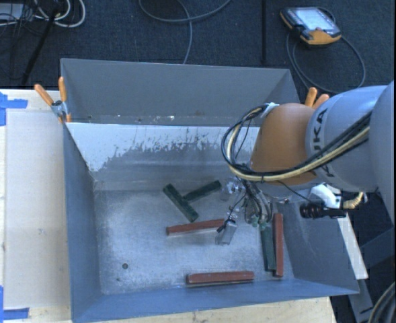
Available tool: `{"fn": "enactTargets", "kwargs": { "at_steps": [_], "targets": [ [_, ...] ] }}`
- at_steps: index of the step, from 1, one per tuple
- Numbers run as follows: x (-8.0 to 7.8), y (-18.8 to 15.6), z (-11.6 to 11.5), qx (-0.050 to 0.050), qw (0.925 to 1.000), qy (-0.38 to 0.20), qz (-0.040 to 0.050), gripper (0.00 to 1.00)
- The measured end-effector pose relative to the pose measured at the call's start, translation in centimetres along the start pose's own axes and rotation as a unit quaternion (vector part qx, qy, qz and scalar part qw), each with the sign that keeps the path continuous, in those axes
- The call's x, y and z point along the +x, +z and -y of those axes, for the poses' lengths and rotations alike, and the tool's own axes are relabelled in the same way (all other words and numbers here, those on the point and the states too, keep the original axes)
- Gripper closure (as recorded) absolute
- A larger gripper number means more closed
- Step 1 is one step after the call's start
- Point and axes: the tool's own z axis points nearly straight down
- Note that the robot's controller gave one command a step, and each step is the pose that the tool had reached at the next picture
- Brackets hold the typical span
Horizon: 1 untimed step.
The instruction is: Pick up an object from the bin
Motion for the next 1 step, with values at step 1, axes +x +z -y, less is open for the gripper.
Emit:
{"fn": "enactTargets", "kwargs": {
  "at_steps": [1],
  "targets": [
    [0.59,4.37,-2.30,0.001,0.9997,0.024,-0.0036,0.00]
  ]
}}
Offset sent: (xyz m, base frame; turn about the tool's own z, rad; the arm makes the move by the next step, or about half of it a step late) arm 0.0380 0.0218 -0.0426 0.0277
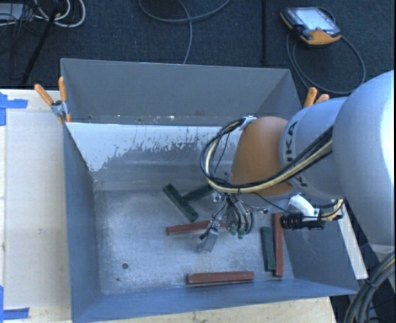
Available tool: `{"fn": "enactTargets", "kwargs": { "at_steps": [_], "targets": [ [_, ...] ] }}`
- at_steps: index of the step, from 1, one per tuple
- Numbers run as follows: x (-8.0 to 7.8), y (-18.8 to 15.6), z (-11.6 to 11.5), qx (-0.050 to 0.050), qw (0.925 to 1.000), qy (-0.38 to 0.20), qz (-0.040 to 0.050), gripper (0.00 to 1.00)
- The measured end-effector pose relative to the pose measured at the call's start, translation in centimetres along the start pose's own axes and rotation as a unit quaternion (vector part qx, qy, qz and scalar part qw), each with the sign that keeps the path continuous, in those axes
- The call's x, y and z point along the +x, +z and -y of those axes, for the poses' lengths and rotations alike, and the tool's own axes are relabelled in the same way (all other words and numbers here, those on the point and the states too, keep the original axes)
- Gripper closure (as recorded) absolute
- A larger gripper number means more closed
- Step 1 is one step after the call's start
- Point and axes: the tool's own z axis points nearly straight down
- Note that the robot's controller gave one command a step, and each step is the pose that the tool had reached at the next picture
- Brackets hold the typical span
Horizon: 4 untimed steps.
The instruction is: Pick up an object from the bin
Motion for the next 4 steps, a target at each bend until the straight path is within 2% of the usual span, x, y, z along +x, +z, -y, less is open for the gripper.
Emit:
{"fn": "enactTargets", "kwargs": {
  "at_steps": [1,2,3,4],
  "targets": [
    [-3.5,-0.1,-1.2,0.000,0.9999,-0.011,0.0006,1.00],
    [-3.5,-0.1,-1.2,0.000,0.9999,-0.012,0.0007,1.00],
    [-4.6,-5.0,-0.1,0.001,1.0000,-0.001,-0.0028,1.00],
    [-2.5,-15.7,0.2,0.000,0.9998,-0.020,0.0001,1.00]
  ]
}}
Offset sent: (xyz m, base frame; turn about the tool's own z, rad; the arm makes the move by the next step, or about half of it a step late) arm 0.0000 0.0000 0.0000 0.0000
